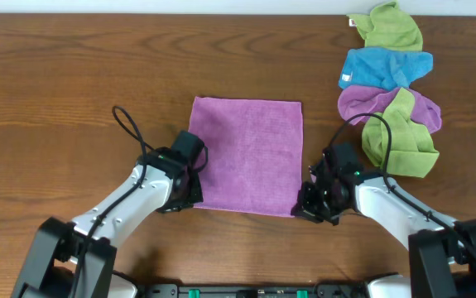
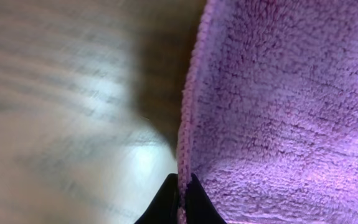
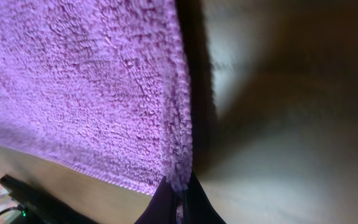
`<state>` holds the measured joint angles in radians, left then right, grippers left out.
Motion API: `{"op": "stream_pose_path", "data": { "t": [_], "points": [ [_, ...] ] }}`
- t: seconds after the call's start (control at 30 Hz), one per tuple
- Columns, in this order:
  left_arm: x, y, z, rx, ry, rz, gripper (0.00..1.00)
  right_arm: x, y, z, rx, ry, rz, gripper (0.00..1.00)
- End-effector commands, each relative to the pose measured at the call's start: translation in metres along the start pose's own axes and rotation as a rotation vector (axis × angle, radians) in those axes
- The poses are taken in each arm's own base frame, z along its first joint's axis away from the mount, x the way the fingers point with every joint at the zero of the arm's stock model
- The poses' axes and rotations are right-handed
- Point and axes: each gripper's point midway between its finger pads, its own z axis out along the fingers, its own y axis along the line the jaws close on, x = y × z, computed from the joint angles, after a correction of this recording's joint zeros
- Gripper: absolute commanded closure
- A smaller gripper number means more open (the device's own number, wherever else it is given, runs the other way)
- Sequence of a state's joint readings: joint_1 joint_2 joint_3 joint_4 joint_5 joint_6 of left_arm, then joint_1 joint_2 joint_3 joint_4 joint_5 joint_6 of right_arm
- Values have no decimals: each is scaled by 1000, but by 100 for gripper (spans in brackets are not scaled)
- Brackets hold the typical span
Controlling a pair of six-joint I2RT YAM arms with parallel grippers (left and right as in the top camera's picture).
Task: Fold the cloth
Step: 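Lift the near edge with both grippers and fold it toward the far edge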
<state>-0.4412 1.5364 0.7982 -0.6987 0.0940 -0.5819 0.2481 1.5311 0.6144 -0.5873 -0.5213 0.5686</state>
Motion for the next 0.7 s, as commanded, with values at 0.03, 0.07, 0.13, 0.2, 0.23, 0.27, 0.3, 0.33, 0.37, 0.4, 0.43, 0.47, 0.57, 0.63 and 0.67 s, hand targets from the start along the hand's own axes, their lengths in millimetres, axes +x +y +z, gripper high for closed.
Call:
{"op": "stream_pose_path", "data": {
  "t": [0.03, 0.07, 0.13, 0.2, 0.23, 0.27, 0.3, 0.33, 0.37, 0.4, 0.43, 0.47, 0.57, 0.63, 0.67],
  "points": [
    [-29, -13, -46, 41, -131, -1, 94, -15, 12, -21, 57, -31, -25, 99],
    [-31, -15, -55, 57, -146, -1, 94, -17, 16, -29, 70, -34, -39, 98],
    [-32, -17, -65, 79, -167, -14, 94, -22, 25, -42, 87, -49, -58, 98],
    [-33, -18, -73, 103, -191, -50, 94, -31, 34, -56, 95, -86, -74, 99],
    [-36, -19, -77, 109, -212, -64, 94, -37, 38, -62, 102, -113, -83, 98],
    [-41, -19, -79, 109, -242, -74, 94, -44, 41, -67, 109, -142, -91, 98],
    [-48, -18, -81, 105, -275, -78, 94, -52, 44, -71, 113, -178, -94, 98],
    [-56, -19, -82, 103, -309, -82, 94, -62, 48, -74, 109, -221, -106, 99],
    [-64, -23, -83, 111, -342, -84, 94, -71, 53, -76, 98, -258, -116, 98],
    [-72, -28, -83, 130, -364, -81, 94, -76, 56, -77, 86, -280, -118, 98],
    [-82, -36, -83, 161, -390, -69, 94, -85, 61, -77, 70, -312, -127, 99],
    [-90, -43, -81, 187, -406, -55, 94, -93, 65, -77, 57, -336, -137, 98],
    [-113, -46, -69, 203, -432, -73, 94, -114, 69, -75, 34, -381, -133, 99],
    [-128, -46, -58, 217, -434, -73, 94, -133, 72, -75, 22, -408, -127, 99],
    [-136, -48, -55, 231, -434, -68, 94, -143, 72, -76, 20, -419, -121, 98]
  ]
}}
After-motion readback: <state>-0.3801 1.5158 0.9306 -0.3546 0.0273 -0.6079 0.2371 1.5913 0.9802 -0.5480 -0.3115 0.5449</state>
